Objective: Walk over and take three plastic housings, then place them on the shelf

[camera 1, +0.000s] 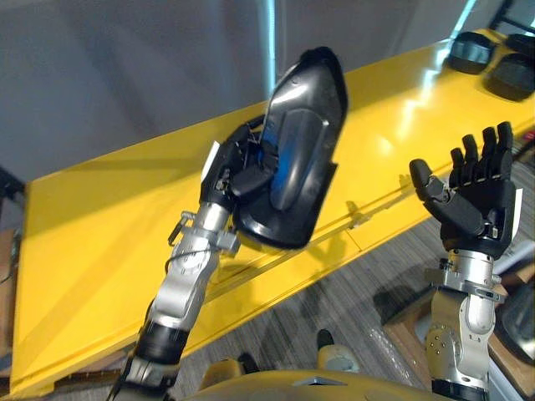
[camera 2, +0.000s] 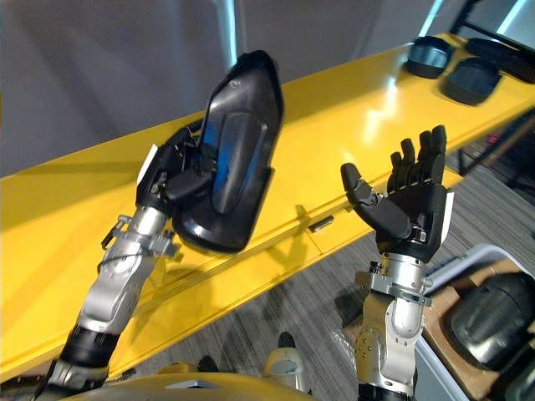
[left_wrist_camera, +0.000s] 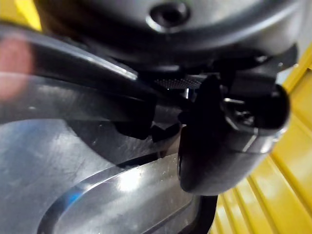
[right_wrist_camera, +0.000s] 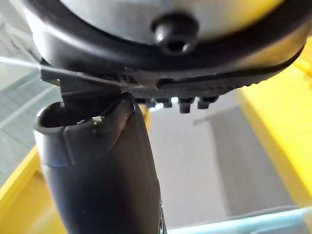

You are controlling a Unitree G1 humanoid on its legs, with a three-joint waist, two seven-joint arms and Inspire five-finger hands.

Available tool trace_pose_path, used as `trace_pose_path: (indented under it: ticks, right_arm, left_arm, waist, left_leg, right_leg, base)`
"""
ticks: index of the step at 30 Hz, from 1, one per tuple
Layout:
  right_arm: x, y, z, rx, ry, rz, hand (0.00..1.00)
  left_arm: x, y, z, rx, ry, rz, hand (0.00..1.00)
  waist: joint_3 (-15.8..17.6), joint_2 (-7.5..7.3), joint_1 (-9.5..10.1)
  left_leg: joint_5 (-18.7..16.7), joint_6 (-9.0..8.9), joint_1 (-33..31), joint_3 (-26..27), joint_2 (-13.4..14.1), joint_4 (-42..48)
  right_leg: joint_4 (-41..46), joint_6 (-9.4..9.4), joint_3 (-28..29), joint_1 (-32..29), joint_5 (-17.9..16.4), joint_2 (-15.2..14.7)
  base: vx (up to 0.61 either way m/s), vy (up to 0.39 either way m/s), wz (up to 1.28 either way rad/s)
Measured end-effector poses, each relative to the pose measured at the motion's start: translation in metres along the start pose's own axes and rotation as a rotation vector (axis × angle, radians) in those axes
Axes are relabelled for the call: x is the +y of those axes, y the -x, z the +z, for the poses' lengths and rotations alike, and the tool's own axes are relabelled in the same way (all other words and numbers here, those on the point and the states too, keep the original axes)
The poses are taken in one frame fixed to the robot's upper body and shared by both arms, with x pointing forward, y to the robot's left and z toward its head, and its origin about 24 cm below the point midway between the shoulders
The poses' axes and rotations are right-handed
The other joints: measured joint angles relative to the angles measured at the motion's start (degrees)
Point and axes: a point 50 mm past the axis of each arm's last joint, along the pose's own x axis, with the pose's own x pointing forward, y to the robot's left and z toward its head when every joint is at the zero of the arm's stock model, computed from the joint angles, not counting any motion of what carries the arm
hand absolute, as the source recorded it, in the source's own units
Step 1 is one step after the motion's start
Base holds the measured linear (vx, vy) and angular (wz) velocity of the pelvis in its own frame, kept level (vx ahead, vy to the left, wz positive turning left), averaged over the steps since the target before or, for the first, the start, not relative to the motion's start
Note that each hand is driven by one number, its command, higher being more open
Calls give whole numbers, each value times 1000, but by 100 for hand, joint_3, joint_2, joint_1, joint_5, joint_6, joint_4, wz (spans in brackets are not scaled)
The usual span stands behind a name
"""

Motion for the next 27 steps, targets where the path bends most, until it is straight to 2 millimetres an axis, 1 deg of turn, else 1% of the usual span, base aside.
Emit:
trace_pose_path:
  ticks: [1, 2, 3, 4, 7, 9, 12, 15, 17, 18, 21, 24, 26, 27]
  right_arm:
    - [-1, 2, -1, 14, 2, 2, 100]
    - [-1, 3, -2, 22, 4, 10, 100]
    - [-2, 3, -2, 25, 4, 13, 100]
    - [-3, 6, -3, 41, 3, 17, 100]
    - [-3, 13, -7, 80, -5, 24, 100]
    - [4, 19, -14, 118, -44, 48, 100]
    - [21, 23, -24, 170, -98, 124, 100]
    - [37, 26, -30, 209, -172, 181, 100]
    - [46, 26, -29, 211, -196, 215, 100]
    - [50, 26, -28, 206, -207, 230, 100]
    - [58, 25, -27, 200, -228, 252, 100]
    - [64, 26, -28, 212, -253, 250, 100]
    - [69, 27, -28, 216, -271, 254, 100]
    - [69, 27, -28, 217, -273, 254, 100]
  left_arm:
    - [9, -11, -1, 4, -28, 86, 0]
    - [20, -21, -2, 12, -40, 176, 0]
    - [25, -26, -1, 14, -37, 216, 0]
    - [33, -37, 0, 29, -19, 303, 0]
    - [40, -51, 4, 34, 6, 404, 0]
    - [42, -60, 4, 59, 36, 469, 0]
    - [43, -73, 5, 86, 70, 535, 0]
    - [41, -84, 5, 135, 91, 560, 0]
    - [38, -87, 3, 163, 104, 562, 0]
    - [36, -88, 1, 185, 111, 556, 0]
    - [30, -92, -3, 231, 99, 552, 0]
    - [26, -100, 8, 202, 99, 554, 0]
    - [24, -103, 13, 189, 89, 578, 0]
    - [24, -103, 14, 186, 87, 581, 100]
  waist:
    - [0, 1, -104]
    - [1, -2, -199]
    - [1, -1, -265]
    - [2, -1, -385]
    - [11, -15, -454]
    - [16, -22, -549]
    - [43, -47, -651]
    - [185, -82, -740]
    - [308, -90, -757]
    - [355, -68, -788]
    - [552, -97, -861]
    - [627, -108, -841]
    - [784, -135, -860]
    - [799, -134, -865]
  left_leg:
    - [-6, -9, 0, 113, 42, 4]
    - [-10, -17, 0, 218, 70, 9]
    - [-9, -17, -2, 249, 75, 8]
    - [-9, -17, -1, 312, 92, -1]
    - [-11, -21, 23, 444, 122, -43]
    - [-11, -22, 72, 515, 129, -86]
    - [-11, -22, 78, 647, 132, -145]
    - [-11, -21, 68, 703, 129, -148]
    - [-11, -21, 0, 771, 138, -128]
    - [-14, -17, -126, 768, 162, -62]
    - [-16, -9, -240, 751, 203, 48]
    - [-17, -6, -244, 718, 207, 47]
    - [-28, 18, -281, 689, 206, 86]
    - [-30, 22, -296, 683, 208, 101]
  right_leg:
    - [-2, -24, 116, -79, 32, 43]
    - [-24, 6, 228, -140, 89, 73]
    - [-26, 19, 249, -168, 122, 80]
    - [-30, 30, 372, -221, 142, 111]
    - [-44, 21, 506, -295, 189, 153]
    - [-104, 20, 565, -279, 228, 169]
    - [-273, 22, 707, -292, 361, 182]
    - [-369, 22, 767, -294, 432, 178]
    - [-433, 26, 828, -370, 492, 179]
    - [-438, 32, 836, -465, 521, 185]
    - [-450, 31, 834, -528, 582, 205]
    - [-444, 40, 824, -508, 592, 204]
    - [-450, 58, 814, -505, 603, 192]
    - [-452, 63, 812, -510, 607, 192]
  base:
    - [-29, -16, -49]
    - [-22, -13, -48]
    - [-7, -15, -40]
    - [3, -7, -25]
    - [8, -6, -29]
    - [0, -10, -19]
    - [-31, -6, -21]
    - [-55, -9, -12]
    - [-78, -21, -12]
    - [-65, -30, -6]
    - [-39, -24, 2]
    - [-41, -19, 5]
    - [-76, -16, 5]
    - [-77, -14, 3]
